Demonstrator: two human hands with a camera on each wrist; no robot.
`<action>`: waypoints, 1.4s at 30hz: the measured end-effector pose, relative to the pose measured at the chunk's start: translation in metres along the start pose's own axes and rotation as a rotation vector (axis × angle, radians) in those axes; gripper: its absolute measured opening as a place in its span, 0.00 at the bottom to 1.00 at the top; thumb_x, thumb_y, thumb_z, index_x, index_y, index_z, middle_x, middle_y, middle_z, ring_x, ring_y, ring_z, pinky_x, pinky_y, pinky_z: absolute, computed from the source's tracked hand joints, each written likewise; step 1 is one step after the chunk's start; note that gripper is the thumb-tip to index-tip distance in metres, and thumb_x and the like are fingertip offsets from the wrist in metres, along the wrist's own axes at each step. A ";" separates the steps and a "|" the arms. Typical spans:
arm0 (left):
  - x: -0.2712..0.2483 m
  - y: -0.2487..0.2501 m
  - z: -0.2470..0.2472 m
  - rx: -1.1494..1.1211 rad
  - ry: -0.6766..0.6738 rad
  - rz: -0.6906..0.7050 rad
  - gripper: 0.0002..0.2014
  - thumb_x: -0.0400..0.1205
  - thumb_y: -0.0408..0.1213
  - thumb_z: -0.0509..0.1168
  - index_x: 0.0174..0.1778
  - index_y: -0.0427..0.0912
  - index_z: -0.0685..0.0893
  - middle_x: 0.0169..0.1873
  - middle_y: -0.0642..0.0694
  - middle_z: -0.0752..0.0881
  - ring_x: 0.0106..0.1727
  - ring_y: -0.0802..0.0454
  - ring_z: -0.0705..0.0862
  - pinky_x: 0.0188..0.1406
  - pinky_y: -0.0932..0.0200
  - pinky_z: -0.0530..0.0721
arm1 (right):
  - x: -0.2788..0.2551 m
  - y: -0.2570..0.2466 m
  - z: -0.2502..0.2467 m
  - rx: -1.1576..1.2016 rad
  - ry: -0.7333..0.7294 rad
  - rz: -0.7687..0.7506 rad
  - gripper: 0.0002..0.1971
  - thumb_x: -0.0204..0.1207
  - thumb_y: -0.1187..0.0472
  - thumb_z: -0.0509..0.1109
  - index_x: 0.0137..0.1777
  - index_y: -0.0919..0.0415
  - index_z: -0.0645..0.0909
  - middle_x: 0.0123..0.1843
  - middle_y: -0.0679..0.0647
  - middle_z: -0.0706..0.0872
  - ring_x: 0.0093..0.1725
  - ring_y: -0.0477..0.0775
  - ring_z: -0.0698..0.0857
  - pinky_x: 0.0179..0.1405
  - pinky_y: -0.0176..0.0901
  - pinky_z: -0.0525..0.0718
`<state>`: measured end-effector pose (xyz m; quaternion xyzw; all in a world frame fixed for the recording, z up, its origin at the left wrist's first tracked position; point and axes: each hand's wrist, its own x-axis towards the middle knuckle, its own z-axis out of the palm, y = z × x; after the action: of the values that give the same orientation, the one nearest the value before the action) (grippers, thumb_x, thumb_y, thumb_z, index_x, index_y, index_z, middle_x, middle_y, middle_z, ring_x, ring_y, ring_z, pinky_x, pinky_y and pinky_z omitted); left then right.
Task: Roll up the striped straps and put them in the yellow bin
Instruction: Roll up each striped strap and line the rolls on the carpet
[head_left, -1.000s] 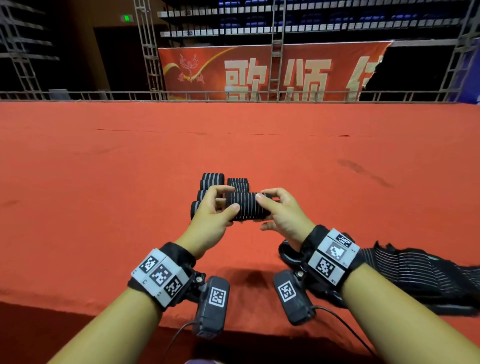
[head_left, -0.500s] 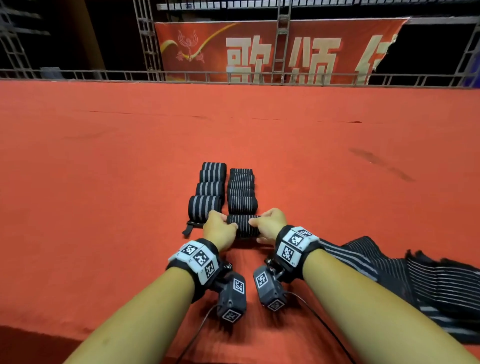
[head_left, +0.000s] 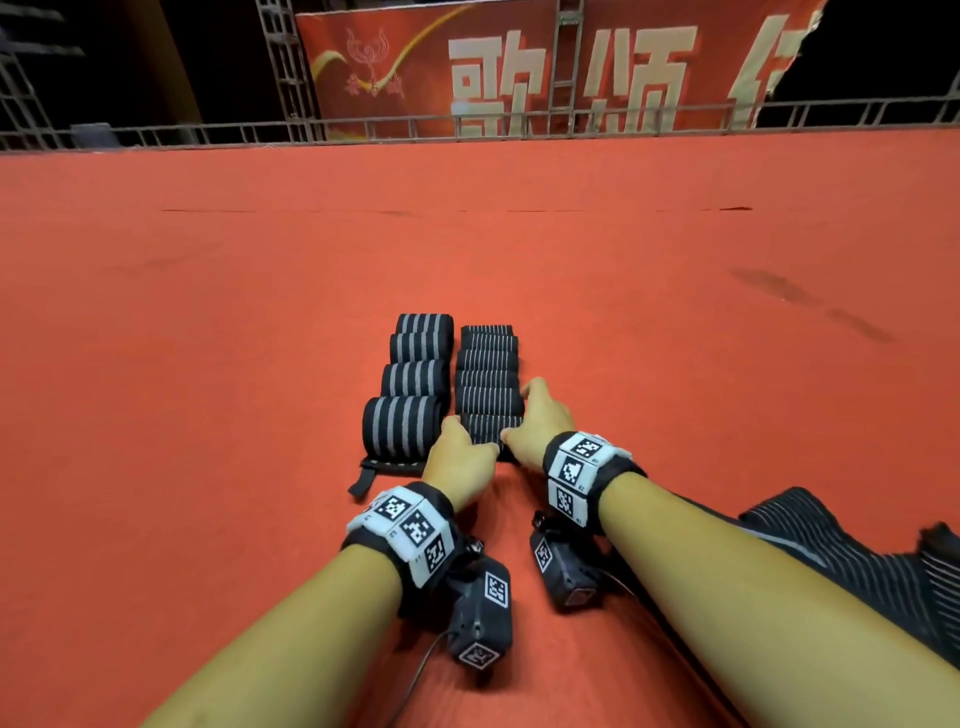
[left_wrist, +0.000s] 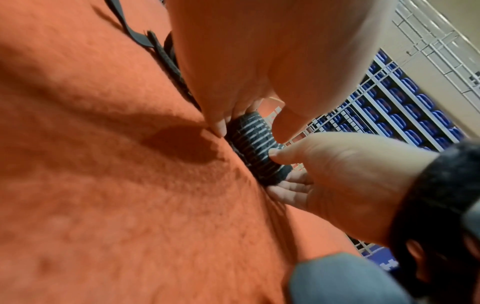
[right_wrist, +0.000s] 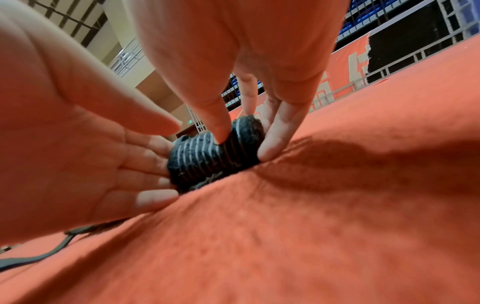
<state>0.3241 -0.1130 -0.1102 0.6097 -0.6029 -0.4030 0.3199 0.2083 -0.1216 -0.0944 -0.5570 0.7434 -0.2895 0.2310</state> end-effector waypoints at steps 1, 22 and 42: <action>0.001 0.000 0.000 -0.004 -0.004 0.001 0.18 0.79 0.33 0.67 0.64 0.39 0.72 0.56 0.45 0.83 0.56 0.46 0.83 0.55 0.55 0.78 | 0.002 -0.001 0.001 -0.002 0.000 0.006 0.21 0.70 0.65 0.71 0.60 0.59 0.68 0.57 0.62 0.84 0.55 0.66 0.84 0.49 0.48 0.79; -0.139 0.069 0.080 0.373 -0.262 0.152 0.35 0.75 0.52 0.74 0.73 0.38 0.73 0.70 0.39 0.79 0.70 0.41 0.79 0.70 0.50 0.76 | -0.170 0.102 -0.189 -0.333 -0.096 0.092 0.26 0.71 0.49 0.75 0.67 0.58 0.77 0.65 0.57 0.83 0.64 0.60 0.81 0.62 0.45 0.79; -0.161 0.194 0.010 0.336 0.211 0.737 0.07 0.76 0.36 0.68 0.48 0.47 0.87 0.41 0.52 0.85 0.46 0.47 0.83 0.47 0.52 0.81 | -0.190 0.113 -0.218 -0.179 0.382 -0.269 0.07 0.73 0.58 0.67 0.49 0.54 0.83 0.47 0.55 0.86 0.52 0.64 0.80 0.53 0.54 0.78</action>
<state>0.2316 0.0351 0.0722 0.4350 -0.8020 -0.0930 0.3987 0.0361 0.1225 -0.0098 -0.6042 0.7154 -0.3508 -0.0047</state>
